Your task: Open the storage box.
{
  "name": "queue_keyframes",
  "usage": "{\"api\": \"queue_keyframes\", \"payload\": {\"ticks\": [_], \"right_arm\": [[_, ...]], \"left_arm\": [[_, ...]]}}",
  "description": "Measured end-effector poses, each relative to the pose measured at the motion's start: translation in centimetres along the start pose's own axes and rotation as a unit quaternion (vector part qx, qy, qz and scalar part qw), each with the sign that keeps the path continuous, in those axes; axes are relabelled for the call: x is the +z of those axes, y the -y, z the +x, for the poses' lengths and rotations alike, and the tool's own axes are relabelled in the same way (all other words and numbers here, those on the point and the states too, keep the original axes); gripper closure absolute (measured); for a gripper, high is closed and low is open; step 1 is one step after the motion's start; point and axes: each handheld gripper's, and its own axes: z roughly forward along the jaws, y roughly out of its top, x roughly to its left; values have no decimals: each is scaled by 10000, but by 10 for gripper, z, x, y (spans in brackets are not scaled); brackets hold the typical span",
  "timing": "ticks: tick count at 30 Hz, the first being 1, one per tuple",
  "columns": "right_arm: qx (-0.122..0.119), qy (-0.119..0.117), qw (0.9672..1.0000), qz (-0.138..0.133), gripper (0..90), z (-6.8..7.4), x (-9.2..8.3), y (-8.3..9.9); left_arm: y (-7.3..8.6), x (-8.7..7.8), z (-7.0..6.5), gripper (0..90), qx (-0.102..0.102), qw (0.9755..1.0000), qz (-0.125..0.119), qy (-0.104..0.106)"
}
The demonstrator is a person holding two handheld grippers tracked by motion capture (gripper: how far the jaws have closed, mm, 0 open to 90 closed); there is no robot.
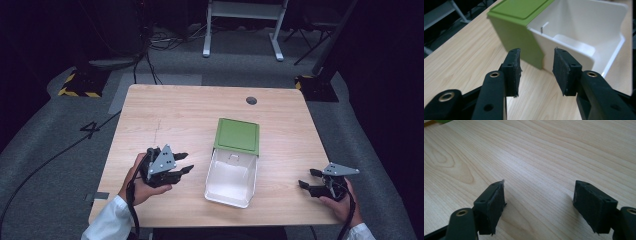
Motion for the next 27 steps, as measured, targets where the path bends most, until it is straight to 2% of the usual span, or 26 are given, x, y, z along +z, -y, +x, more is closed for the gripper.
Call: {"api": "queue_keyframes", "payload": {"ticks": [4,10,17,22,26,27], "right_arm": [[1,-1,10000,0,255,0,0,0],[0,-1,10000,1,255,0,0,0],[-1,-1,10000,1,255,0,0,0],[-1,-1,10000,1,254,0,0,0],[0,-1,10000,0,255,0,0,0],[-2,-1,10000,0,254,0,0,0]], "left_arm": [[11,-2,8,500,-109,9993,273,-223],[32,-6,19,432,-290,9965,595,-503],[55,-6,29,298,-483,9911,925,-825],[71,-6,35,248,-680,9877,1031,-960],[83,-6,38,229,-753,9841,1189,-1086],[83,-6,38,225,-753,9841,1189,-1086]]}}
